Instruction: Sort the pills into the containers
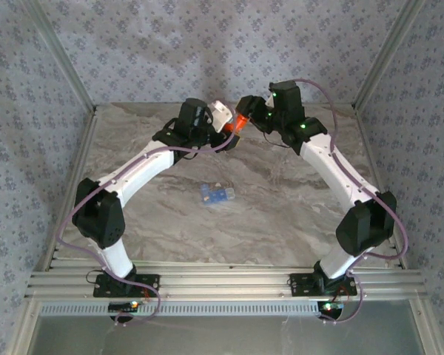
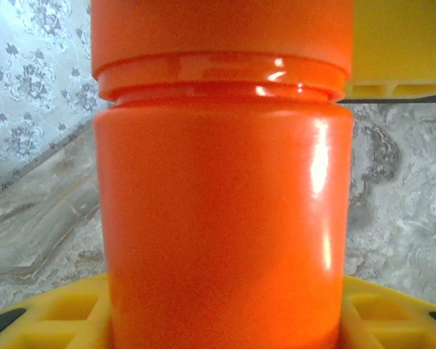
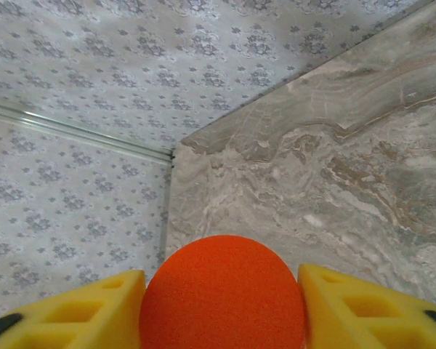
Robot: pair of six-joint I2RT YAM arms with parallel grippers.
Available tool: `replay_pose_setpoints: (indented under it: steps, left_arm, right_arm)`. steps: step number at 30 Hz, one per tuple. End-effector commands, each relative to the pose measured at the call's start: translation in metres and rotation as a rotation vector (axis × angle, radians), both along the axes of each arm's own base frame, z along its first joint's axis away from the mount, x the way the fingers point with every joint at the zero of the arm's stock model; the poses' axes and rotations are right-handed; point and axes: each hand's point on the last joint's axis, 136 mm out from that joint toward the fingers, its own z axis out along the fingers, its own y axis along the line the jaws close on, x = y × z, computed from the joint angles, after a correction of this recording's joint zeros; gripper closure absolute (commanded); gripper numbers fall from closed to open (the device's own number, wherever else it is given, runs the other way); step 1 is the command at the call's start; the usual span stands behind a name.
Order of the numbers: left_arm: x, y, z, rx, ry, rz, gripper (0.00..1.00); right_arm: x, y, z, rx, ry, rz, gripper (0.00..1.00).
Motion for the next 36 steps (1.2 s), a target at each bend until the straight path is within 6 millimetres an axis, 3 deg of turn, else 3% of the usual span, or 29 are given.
replay_pose_setpoints:
  steps: [1, 7, 14, 21, 27, 36]
  left_arm:
    - [0.014, 0.011, 0.060, -0.146, -0.135, 0.076, 1.00]
    - [0.010, 0.012, 0.058, -0.162, -0.103, 0.043, 1.00]
    - [-0.007, 0.008, 0.065, -0.252, 0.026, -0.114, 1.00]
    - [-0.021, 0.001, 0.057, -0.234, 0.145, -0.218, 1.00]
    - [-0.031, -0.005, 0.051, -0.236, 0.233, -0.294, 1.00]
    - [-0.034, -0.005, 0.046, -0.216, 0.238, -0.309, 1.00]
  right_arm:
    - [-0.011, -0.017, 0.029, 0.070, -0.009, -0.037, 0.37]
    - [-0.015, -0.053, 0.055, 0.113, -0.078, -0.041, 0.24]
    - [-0.008, -0.070, 0.065, 0.109, -0.174, 0.100, 0.22]
    - [-0.001, -0.054, 0.050, -0.026, -0.205, 0.331, 0.22]
    - [-0.009, -0.028, 0.059, 0.002, -0.259, 0.469, 0.22]
    - [-0.014, -0.001, 0.053, -0.003, -0.249, 0.535, 0.22]
